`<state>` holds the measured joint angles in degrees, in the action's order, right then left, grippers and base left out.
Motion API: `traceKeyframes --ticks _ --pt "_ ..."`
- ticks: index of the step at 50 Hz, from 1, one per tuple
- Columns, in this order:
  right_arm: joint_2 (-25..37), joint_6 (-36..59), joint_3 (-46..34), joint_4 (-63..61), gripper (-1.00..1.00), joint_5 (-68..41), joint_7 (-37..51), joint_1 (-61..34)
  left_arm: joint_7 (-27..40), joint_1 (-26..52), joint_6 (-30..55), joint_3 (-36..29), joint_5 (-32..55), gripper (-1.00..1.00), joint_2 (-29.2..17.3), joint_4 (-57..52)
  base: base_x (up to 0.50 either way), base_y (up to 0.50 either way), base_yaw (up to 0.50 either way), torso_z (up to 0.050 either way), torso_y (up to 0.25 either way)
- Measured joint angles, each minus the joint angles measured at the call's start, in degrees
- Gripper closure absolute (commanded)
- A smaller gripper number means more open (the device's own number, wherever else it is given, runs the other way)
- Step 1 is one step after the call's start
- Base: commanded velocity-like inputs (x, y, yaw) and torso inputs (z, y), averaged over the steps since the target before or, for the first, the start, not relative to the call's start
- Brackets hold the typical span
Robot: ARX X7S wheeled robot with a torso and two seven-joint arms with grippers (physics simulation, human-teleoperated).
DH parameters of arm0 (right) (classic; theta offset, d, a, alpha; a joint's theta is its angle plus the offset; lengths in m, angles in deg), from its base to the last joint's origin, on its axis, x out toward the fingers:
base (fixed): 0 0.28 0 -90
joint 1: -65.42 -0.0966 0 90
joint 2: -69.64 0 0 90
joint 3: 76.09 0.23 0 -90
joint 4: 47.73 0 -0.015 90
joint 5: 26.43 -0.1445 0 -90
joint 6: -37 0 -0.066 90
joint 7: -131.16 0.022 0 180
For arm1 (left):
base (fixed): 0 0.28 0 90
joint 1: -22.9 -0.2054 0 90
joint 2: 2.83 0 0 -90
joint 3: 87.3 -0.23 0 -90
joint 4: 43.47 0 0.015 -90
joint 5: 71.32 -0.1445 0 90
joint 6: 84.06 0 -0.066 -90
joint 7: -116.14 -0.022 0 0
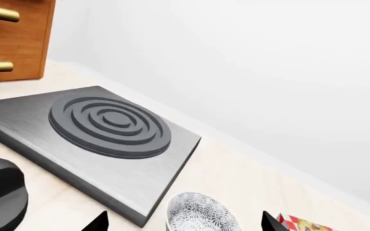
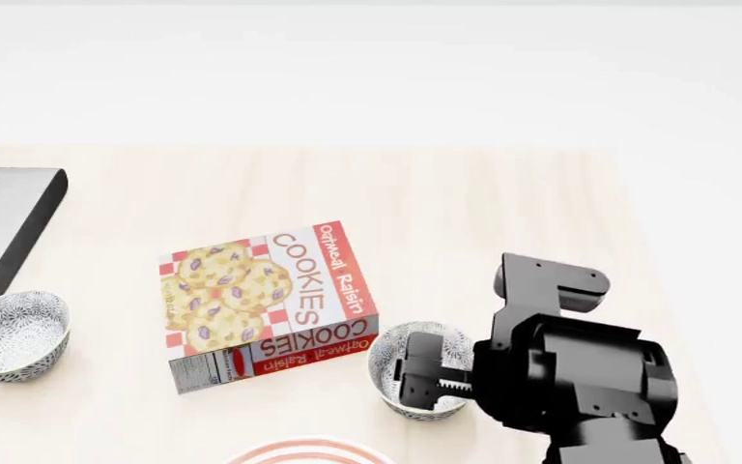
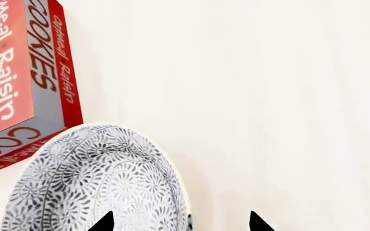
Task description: Pick the akita bowl next to the plate and place it on the plate.
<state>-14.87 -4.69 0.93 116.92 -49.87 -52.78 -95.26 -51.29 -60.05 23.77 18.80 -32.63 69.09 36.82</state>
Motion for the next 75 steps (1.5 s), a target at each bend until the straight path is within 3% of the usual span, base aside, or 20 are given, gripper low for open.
traceKeyframes --ticks 23,24,42,61,75 --pt "-0.3 0.97 4.42 0.08 -1.0 4.48 -1.92 0.8 0.4 -0.21 -0.02 -0.16 0.45 -1.0 -0.3 -0.34 0.0 0.0 0.0 0.0 0.0" --pt "-0.3 1.0 4.64 0.07 1.0 4.69 -1.98 0.83 0.42 -0.22 -0.03 -0.17 0.46 -1.0 -0.31 -0.35 0.0 0.0 0.0 0.0 0.0" --pt "-0.28 -0.18 6.84 -7.37 1.0 6.46 0.53 3.92 0.64 -0.25 -0.18 -0.36 0.69 -1.0 -0.48 -0.34 0.0 0.0 0.0 0.0 0.0" --pt "1.85 16.95 6.85 -43.48 1.0 4.88 7.38 12.79 0.82 -0.3 -0.4 -0.57 0.86 -1.0 -0.65 -0.25 0.0 0.0 0.0 0.0 0.0" --pt "2.22 29.32 9.92 -61.07 1.0 1.74 11.03 13.46 0.81 -0.3 -0.74 -0.75 0.89 -1.0 -0.72 0.05 0.0 0.0 0.0 0.0 0.001"
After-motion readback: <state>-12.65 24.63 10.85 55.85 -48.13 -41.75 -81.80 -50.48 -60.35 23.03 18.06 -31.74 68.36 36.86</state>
